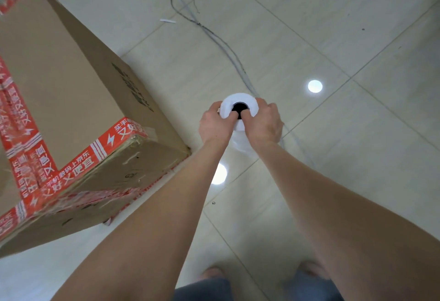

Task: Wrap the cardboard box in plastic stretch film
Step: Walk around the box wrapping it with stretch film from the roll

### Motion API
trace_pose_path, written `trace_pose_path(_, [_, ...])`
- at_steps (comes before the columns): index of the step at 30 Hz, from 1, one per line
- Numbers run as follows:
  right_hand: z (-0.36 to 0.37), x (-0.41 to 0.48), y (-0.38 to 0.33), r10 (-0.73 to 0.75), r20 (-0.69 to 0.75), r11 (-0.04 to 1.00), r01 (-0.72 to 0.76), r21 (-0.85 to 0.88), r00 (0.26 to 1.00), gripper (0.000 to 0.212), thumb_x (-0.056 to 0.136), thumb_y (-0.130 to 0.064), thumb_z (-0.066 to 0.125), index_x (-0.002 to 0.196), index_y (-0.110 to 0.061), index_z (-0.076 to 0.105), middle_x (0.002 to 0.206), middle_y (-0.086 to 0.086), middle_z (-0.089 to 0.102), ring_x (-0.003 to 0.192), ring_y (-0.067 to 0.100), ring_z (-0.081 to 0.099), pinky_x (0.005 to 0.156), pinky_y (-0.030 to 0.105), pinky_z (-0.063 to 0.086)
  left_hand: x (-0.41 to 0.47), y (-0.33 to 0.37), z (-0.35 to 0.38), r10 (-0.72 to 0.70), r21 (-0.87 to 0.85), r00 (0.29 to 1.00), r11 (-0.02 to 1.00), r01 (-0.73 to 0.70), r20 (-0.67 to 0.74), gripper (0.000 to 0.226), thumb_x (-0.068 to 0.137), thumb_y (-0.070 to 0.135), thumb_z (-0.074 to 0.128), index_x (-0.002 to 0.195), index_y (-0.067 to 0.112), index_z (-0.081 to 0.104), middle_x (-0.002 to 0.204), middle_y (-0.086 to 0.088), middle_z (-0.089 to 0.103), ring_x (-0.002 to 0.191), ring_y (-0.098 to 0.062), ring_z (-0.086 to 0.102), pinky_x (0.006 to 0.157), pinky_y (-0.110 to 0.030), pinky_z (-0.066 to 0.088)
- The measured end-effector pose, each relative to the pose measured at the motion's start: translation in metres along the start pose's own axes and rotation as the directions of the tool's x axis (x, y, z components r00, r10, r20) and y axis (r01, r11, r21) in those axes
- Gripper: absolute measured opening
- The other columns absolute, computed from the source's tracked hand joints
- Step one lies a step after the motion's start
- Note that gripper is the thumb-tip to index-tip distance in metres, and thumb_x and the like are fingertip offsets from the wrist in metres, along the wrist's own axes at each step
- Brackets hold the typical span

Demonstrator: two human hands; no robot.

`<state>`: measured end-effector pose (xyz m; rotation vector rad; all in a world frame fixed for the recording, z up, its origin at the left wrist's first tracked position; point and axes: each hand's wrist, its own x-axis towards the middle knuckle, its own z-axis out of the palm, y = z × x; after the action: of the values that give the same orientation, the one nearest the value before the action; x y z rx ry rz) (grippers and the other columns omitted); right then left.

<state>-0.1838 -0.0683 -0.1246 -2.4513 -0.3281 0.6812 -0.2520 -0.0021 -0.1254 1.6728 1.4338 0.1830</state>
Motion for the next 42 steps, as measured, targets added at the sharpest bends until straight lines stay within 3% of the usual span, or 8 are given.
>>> trace_pose_path(4, [0.010,0.003,0.006,-0.065,-0.077,0.998,0.067,0.023,0.995,0.040,0.088,-0.041,0.051,0.124,-0.025,0.057,0.106,0.004,0.052,0.079,0.021,0.050,0.069,0.027,0.034,0.007,-0.013,0.002,0.140,0.085,0.989,0.987,-0.136,-0.039,0.033,0.077,0.045,0.053,0.103,0.027,0.062,0.083,0.004,0.064,0.079,-0.021,0.062,0.059,-0.025,0.040])
trace_pose_path(7, [0.015,0.005,0.009,-0.097,-0.128,0.994,0.102,0.031,0.987,0.039,0.086,-0.043,0.051,0.122,-0.028,0.059,0.103,0.002,0.051,0.076,0.020,0.048,0.069,0.028,0.035,0.015,-0.025,0.002,0.230,0.132,0.971,0.967,-0.220,-0.068,0.045,0.071,0.055,0.045,0.104,0.030,0.063,0.089,0.002,0.065,0.081,-0.020,0.061,0.065,-0.028,0.045])
trace_pose_path(17, [0.023,0.013,0.012,-0.173,-0.210,0.973,0.200,0.116,0.962,0.034,0.086,-0.038,0.052,0.115,-0.024,0.061,0.108,0.003,0.052,0.077,0.020,0.046,0.068,0.028,0.035,0.025,-0.036,0.007,0.348,0.218,0.925,0.925,-0.312,-0.151,0.035,0.087,0.050,0.046,0.106,0.026,0.063,0.091,-0.004,0.064,0.086,-0.024,0.059,0.066,-0.028,0.038])
trace_pose_path(24, [0.020,0.004,0.020,-0.173,-0.188,0.972,0.198,0.128,0.967,0.038,0.086,-0.039,0.050,0.121,-0.025,0.058,0.112,0.002,0.050,0.097,0.024,0.055,0.072,0.029,0.038,0.005,-0.043,0.008,0.333,0.082,0.936,0.942,-0.325,-0.119,0.040,0.091,0.054,0.043,0.099,0.020,0.063,0.084,0.001,0.062,0.083,-0.022,0.060,0.067,-0.028,0.042])
trace_pose_path(28, [0.014,0.002,0.022,-0.169,-0.177,0.971,0.195,0.140,0.970,0.036,0.086,-0.035,0.052,0.121,-0.027,0.056,0.114,0.000,0.054,0.105,0.024,0.053,0.073,0.030,0.039,-0.010,-0.055,0.009,0.304,-0.180,0.950,0.933,-0.312,-0.072,0.038,0.081,0.047,0.040,0.097,0.023,0.066,0.089,0.005,0.065,0.093,-0.022,0.063,0.082,-0.045,0.054])
trace_pose_path(35, [0.014,0.006,0.023,-0.179,-0.220,0.971,0.208,0.120,0.959,0.034,0.089,-0.033,0.050,0.121,-0.026,0.055,0.115,-0.003,0.059,0.109,0.025,0.052,0.072,0.030,0.040,-0.019,-0.067,0.010,0.312,-0.223,0.950,0.924,-0.310,-0.026,0.038,0.087,0.032,0.059,0.123,0.021,0.063,0.107,0.010,0.068,0.091,-0.005,0.065,0.086,-0.030,0.054])
trace_pose_path(38, [0.012,0.009,0.022,-0.189,-0.211,0.973,0.211,0.089,0.959,0.036,0.091,-0.034,0.048,0.127,-0.030,0.054,0.117,-0.002,0.060,0.111,0.026,0.053,0.072,0.030,0.040,-0.022,-0.068,0.012,0.290,-0.234,0.955,0.925,-0.298,-0.069,0.031,0.089,0.028,0.063,0.117,0.017,0.068,0.097,0.009,0.069,0.088,-0.010,0.067,0.086,-0.026,0.054])
trace_pose_path(42, [0.011,0.011,0.024,-0.211,-0.197,0.976,0.218,0.017,0.957,0.038,0.094,-0.031,0.044,0.131,-0.033,0.051,0.118,0.000,0.060,0.111,0.028,0.052,0.070,0.030,0.037,-0.021,-0.064,0.014,0.247,-0.254,0.961,0.928,-0.272,-0.128,0.010,0.085,0.020,0.066,0.084,0.017,0.075,0.078,0.006,0.071,0.083,-0.018,0.068,0.082,-0.039,0.057])
